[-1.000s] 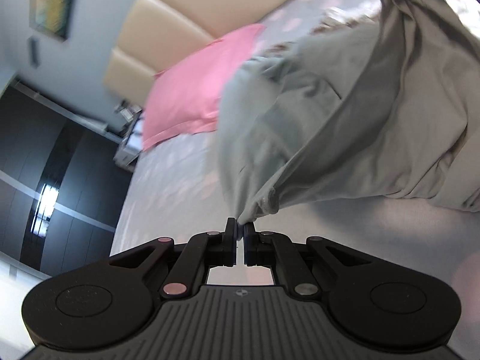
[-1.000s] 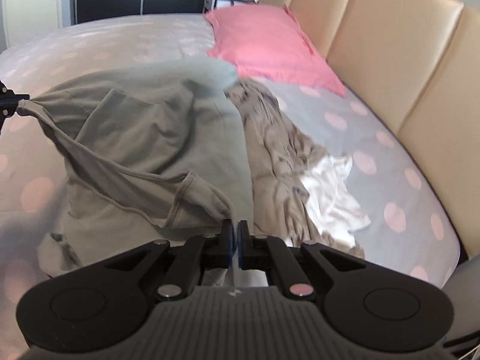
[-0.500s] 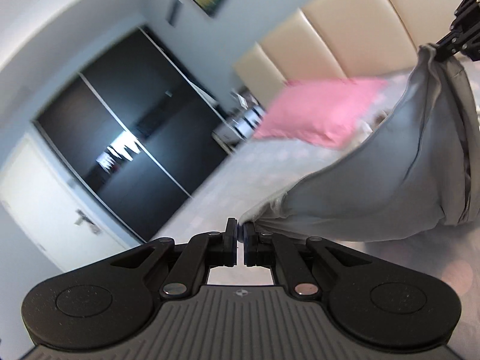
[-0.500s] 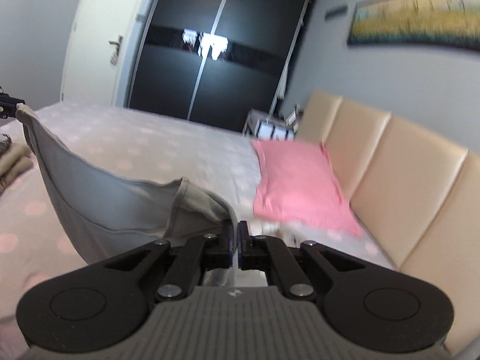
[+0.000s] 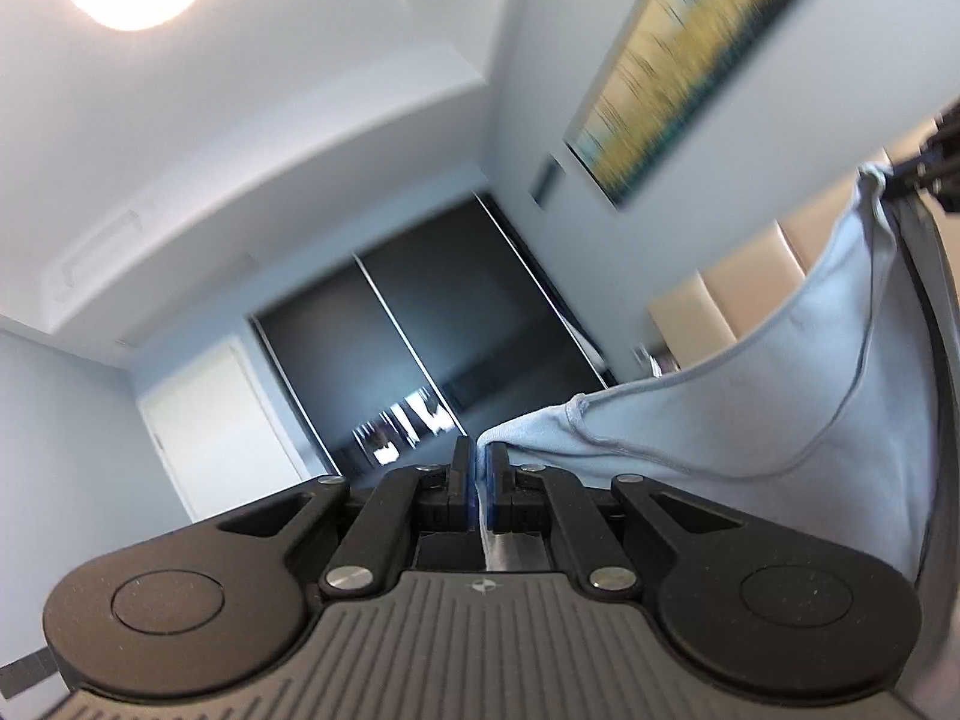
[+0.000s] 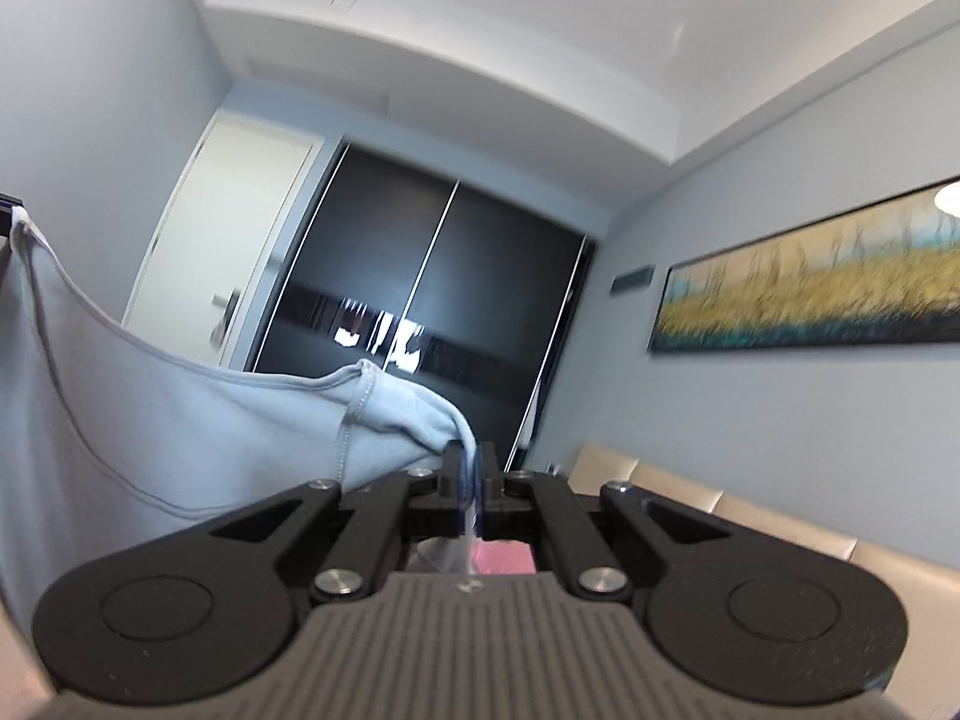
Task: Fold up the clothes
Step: 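Lift the light-blue shirt high with both grippers to shake it out, then lay the shirt flat on the bed and open both grippers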
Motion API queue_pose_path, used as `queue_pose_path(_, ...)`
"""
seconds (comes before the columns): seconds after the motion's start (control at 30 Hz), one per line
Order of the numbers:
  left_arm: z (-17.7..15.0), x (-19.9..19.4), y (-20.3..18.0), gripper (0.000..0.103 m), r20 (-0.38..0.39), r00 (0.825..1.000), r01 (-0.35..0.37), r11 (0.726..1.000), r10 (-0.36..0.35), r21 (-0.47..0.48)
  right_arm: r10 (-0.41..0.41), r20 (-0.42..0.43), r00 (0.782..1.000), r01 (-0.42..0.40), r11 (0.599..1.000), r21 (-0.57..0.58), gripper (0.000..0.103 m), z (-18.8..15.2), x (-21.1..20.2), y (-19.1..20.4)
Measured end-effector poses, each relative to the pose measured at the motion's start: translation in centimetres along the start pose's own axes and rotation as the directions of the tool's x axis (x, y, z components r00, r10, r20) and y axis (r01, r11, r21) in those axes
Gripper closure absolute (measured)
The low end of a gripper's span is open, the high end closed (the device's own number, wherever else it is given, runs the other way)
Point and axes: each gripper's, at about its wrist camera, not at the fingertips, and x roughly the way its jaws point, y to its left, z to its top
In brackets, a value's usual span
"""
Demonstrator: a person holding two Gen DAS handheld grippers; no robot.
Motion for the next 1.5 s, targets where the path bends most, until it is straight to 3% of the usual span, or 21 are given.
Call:
queue_pose_path(0.1, 1.7, -2.5, 0.9, 0.101, 0.068, 0.997, -0.047, 0.999, 0.048, -0.022, -0.021, 0.062, 0.998, 0.02, 1.0, 0.016, 0.1, 1.4, -1.6, 0.3)
queue_pose_path(0.3, 3.3, -4.9, 2.8, 0.101, 0.112, 0.99, -0.073, 0.995, 0.08, -0.062, -0.053, 0.175, 0.983, 0.049, 0.998, 0.029, 0.1, 2.7, -3.1, 1.1)
queue_pose_path(0.43, 2.1, -3.9, 3.2, 0.101, 0.037, 0.997, -0.071, 0.997, 0.073, -0.042, -0.021, 0.149, 0.989, 0.017, 0.999, 0.027, 0.1, 2.8, -1.2, 2.7)
queue_pose_path(0.53, -1.0, -1.4, 2.9, 0.101, -0.075, 0.997, -0.036, 0.999, 0.033, -0.038, 0.02, 0.055, 0.998, -0.021, 1.0, 0.015, 0.1, 0.8, 1.6, 4.7)
queue_pose_path(0.6, -3.9, 1.7, 2.1, 0.101, -0.163, 0.987, 0.0, 0.999, -0.007, -0.045, 0.041, -0.02, 0.999, -0.041, 0.999, 0.001, 0.1, -1.6, 4.2, 6.0)
queue_pose_path(0.83, -13.3, 14.0, -2.6, 0.101, -0.407, 0.908, 0.072, 0.994, -0.1, -0.083, 0.084, -0.252, 0.964, -0.103, 0.993, -0.064, 0.1, -11.9, 14.9, 11.4)
queue_pose_path(0.97, -18.1, 20.2, -4.8, 0.101, -0.514, 0.845, 0.093, 0.988, -0.144, -0.123, 0.111, -0.389, 0.915, -0.139, 0.989, -0.045, 0.1, -17.2, 20.7, 14.1)
queue_pose_path(1.1, -23.5, 24.5, -7.7, 0.101, -0.603, 0.781, 0.129, 0.987, -0.163, -0.099, 0.127, -0.494, 0.86, -0.165, 0.986, -0.033, 0.1, -21.7, 25.6, 16.9)
queue_pose_path(1.3, -29.1, 27.4, -9.4, 0.098, -0.67, 0.712, 0.136, 0.977, -0.211, -0.163, 0.135, -0.598, 0.79, -0.202, 0.978, -0.045, 0.098, -27.5, 29.2, 20.2)
queue_pose_path(1.33, -29.6, 27.6, -9.6, 0.095, -0.687, 0.692, 0.14, 0.975, -0.221, -0.173, 0.141, -0.609, 0.781, -0.209, 0.977, -0.042, 0.092, -28.1, 29.4, 20.5)
queue_pose_path(1.37, -30.1, 27.9, -9.8, 0.086, -0.704, 0.671, 0.144, 0.973, -0.231, -0.182, 0.146, -0.619, 0.772, -0.216, 0.976, -0.039, 0.085, -28.8, 29.6, 20.7)
queue_pose_path(1.4, -30.5, 28.0, -10.0, 0.079, -0.715, 0.655, 0.153, 0.97, -0.244, -0.191, 0.156, -0.627, 0.763, -0.225, 0.974, -0.032, 0.067, -29.3, 29.9, 20.9)
queue_pose_path(1.5, -31.4, 27.7, -10.5, 0.07, -0.724, 0.643, 0.164, 0.968, -0.251, -0.19, 0.175, -0.648, 0.741, -0.249, 0.968, -0.023, 0.063, -30.5, 29.6, 21.0)
